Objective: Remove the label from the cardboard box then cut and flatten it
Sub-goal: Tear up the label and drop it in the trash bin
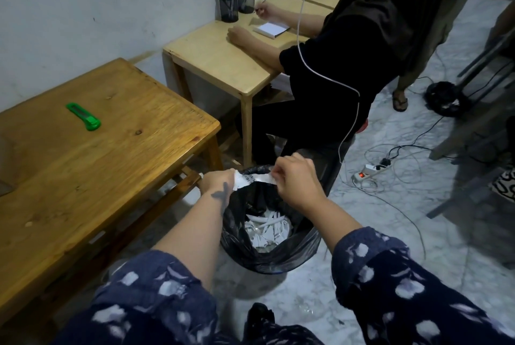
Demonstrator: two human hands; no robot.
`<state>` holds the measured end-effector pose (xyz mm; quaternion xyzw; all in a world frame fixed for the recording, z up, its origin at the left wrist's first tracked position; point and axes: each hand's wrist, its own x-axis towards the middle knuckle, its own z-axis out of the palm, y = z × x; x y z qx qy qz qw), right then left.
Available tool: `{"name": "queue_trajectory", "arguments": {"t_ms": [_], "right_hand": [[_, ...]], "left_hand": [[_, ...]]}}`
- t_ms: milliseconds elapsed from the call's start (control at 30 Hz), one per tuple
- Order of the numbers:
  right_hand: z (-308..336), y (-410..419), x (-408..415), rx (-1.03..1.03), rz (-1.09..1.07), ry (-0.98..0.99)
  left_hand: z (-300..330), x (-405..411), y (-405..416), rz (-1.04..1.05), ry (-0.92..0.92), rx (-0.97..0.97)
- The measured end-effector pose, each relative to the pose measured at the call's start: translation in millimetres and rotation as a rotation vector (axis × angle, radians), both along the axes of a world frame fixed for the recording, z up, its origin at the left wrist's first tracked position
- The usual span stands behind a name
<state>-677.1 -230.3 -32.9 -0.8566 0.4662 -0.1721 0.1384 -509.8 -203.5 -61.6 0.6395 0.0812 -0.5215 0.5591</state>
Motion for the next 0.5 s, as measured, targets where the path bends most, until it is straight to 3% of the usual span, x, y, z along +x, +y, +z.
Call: {"name": "queue_trajectory", "arguments": {"t_ms": [33,67,133,267,400,500], "right_hand": [[-2,-3,-6,0.035,-0.042,-0.028],[-3,-5,-10,0.065,-0.075,-0.062],[-1,-6,-13,0.123,-0.119,-0.128],[-2,-12,-17,0.227,-0.227,-0.160],[-10,-9,-19,0.389,-0.240,-0.134],[-19,-6,-13,0.396,-0.291,-0.103]], "left_hand": [[-4,7,-1,-0.193,-0.277,0.097],[2,3,2,-0.325,-0.365,0.132],[-12,3,-1,-0.375,-0.480,0.124],[-14,-12,6,-0.238,-0.604,0.298],[-16,-34,9,-0.439,-0.610,-0.011],[-10,-49,6,-0.544,-0.493,-0.070]]}}
